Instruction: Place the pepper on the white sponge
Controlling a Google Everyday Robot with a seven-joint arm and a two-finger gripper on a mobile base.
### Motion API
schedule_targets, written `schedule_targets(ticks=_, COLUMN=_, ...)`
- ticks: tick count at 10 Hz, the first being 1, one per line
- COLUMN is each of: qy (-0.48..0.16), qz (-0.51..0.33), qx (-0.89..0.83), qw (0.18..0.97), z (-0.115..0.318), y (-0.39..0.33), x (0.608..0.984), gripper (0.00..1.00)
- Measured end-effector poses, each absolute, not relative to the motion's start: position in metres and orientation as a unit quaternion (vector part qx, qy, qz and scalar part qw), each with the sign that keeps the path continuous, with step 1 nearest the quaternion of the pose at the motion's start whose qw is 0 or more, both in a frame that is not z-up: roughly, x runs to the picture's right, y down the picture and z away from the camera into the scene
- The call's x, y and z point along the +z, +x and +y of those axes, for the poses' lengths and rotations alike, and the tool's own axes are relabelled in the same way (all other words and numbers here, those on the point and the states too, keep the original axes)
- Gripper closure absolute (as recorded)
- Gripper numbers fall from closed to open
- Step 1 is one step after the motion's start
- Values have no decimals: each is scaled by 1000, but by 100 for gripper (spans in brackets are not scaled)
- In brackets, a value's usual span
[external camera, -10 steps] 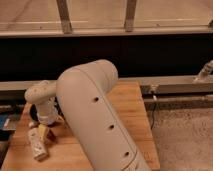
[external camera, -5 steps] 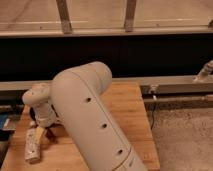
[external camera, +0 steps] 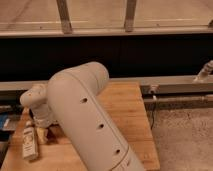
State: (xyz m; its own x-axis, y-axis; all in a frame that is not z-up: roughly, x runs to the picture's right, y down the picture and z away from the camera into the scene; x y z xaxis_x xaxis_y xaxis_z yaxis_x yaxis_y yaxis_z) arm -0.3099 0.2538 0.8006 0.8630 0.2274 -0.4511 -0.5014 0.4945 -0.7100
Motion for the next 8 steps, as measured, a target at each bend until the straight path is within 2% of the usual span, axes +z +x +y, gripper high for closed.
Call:
schedule_targets(ticks=4, qy=-455, qz=149, qx=213, qw=852, z=253, y=-312, x=799, gripper=95)
schedule_targets(ticks=5, qy=-449, qz=151, qx=214, qw=854, z=252, y=-310, x=796, gripper=99)
schedule_targets(ticks=8, qy=-424, qz=145, qx=237, qw=862, z=233, y=-299, x=776, gripper=100)
